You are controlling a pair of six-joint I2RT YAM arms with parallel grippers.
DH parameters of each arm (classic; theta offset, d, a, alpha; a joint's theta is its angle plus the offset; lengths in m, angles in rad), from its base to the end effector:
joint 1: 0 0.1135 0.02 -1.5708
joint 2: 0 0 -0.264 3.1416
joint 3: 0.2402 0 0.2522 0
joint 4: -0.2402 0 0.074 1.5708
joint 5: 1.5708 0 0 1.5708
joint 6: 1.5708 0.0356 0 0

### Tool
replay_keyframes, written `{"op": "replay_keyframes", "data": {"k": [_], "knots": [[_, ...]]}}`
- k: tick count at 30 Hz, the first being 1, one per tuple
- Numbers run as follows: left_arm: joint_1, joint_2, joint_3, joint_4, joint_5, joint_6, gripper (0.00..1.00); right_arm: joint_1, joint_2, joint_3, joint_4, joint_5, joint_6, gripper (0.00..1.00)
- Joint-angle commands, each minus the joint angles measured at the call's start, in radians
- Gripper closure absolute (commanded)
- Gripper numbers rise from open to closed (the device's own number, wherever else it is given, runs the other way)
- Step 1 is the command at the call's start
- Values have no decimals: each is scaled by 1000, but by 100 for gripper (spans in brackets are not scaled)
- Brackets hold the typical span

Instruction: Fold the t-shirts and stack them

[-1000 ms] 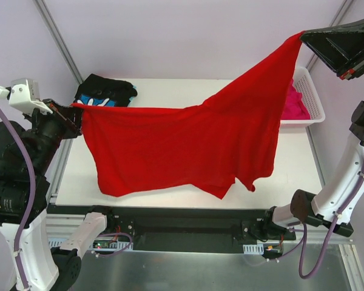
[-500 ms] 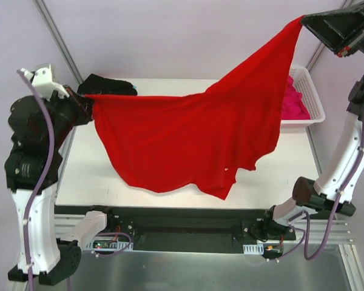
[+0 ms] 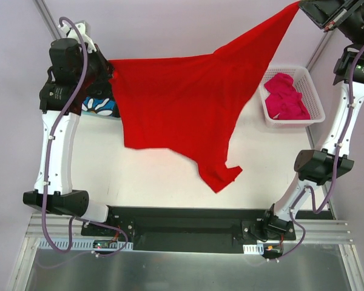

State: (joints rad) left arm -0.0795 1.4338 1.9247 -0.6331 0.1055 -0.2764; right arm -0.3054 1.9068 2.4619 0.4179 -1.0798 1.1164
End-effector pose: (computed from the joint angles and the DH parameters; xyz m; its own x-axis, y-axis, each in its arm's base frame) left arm 0.2788 -0.0260 0.5279 -0.1858 -0.2574 -0.9483 0.1374 0.9488 -0.2845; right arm 0.3287 -0.0707 0.6179 0.0481 0.4291 -0.9020 -0.8539 0.4862 0.1858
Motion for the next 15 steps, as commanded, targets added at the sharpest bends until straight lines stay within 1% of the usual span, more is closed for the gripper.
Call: {"op": "replay_keyframes", "data": {"k": [1,3,4,6,7,9,10,13,14,15], "knots": [[-2,-62,62,67,37,-6,100,-8,-106,48,167,64,34,100],[-2,-111,33,67,43,-14,100,-8,-132,37,167,58,40,99],[-2,-131,-5,66,46,-17,100,-8,-170,25,167,55,43,100],[-2,-208,-55,65,54,-29,100,-6,-212,-26,174,44,54,100],[-2,-235,-103,65,57,-33,100,-6,-257,-44,182,41,77,100],[-2,-324,-156,64,66,-49,100,-5,-314,-124,234,38,114,100],[-2,-392,-206,64,71,-66,100,-4,-375,-148,246,37,137,100],[-2,-495,-288,58,95,-86,100,-6,-477,-211,239,20,138,100],[-2,-566,-306,58,99,-95,100,-6,-550,-228,216,14,123,100],[-2,-602,-320,58,100,-101,100,-6,-596,-248,190,5,100,100]]}}
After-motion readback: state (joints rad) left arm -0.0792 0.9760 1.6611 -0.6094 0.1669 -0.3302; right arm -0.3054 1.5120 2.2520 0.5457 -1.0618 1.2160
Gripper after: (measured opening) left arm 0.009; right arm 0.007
